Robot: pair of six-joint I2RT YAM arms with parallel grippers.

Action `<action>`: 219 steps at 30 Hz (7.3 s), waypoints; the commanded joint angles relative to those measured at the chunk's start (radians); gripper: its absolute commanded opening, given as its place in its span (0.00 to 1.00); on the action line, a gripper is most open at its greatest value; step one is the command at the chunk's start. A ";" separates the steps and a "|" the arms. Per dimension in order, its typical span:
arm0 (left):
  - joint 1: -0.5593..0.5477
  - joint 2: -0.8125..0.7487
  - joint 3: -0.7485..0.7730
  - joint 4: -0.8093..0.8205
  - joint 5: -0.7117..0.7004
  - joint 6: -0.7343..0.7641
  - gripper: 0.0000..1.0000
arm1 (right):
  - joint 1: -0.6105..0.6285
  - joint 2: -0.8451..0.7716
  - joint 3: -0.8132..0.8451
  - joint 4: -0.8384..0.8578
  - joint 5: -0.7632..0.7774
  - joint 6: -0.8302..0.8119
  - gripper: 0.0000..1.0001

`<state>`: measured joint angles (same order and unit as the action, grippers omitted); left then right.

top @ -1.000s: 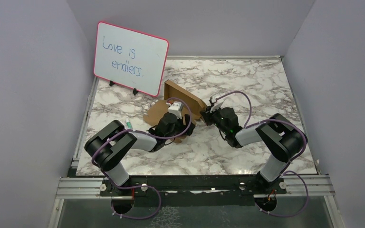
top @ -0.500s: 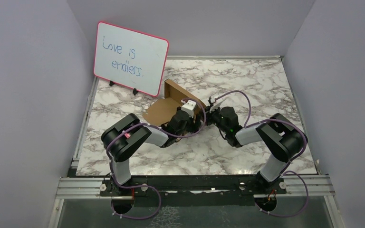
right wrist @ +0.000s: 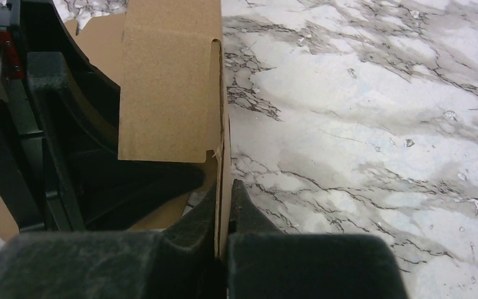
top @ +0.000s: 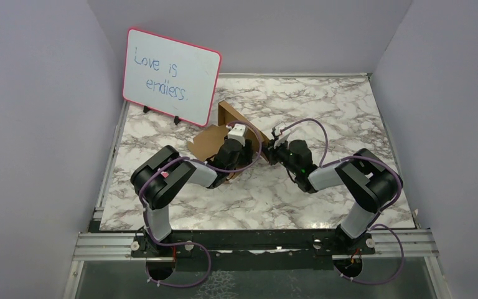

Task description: Fold the paper box

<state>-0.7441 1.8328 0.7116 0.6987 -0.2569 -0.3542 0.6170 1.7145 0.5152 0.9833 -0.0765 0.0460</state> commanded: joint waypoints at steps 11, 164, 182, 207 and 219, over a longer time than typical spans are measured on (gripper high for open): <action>0.020 -0.119 -0.049 0.046 0.129 -0.185 0.58 | 0.065 0.050 -0.018 0.058 0.267 -0.004 0.01; 0.106 -0.345 0.167 -0.403 0.280 0.112 0.82 | 0.173 0.203 0.012 0.117 0.376 -0.080 0.02; 0.106 -0.306 0.155 -0.378 0.266 0.097 0.78 | 0.173 0.168 -0.027 0.127 0.352 -0.060 0.16; 0.107 -0.293 0.125 -0.366 0.265 0.077 0.69 | 0.140 0.006 -0.086 0.057 0.145 -0.057 0.29; 0.106 -0.365 0.047 -0.344 0.265 0.052 0.62 | 0.128 -0.079 -0.120 0.033 0.135 0.014 0.29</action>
<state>-0.6407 1.4975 0.8040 0.3798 -0.0002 -0.2775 0.7506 1.6737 0.4004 1.0504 0.1070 0.0280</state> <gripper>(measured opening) 0.632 0.289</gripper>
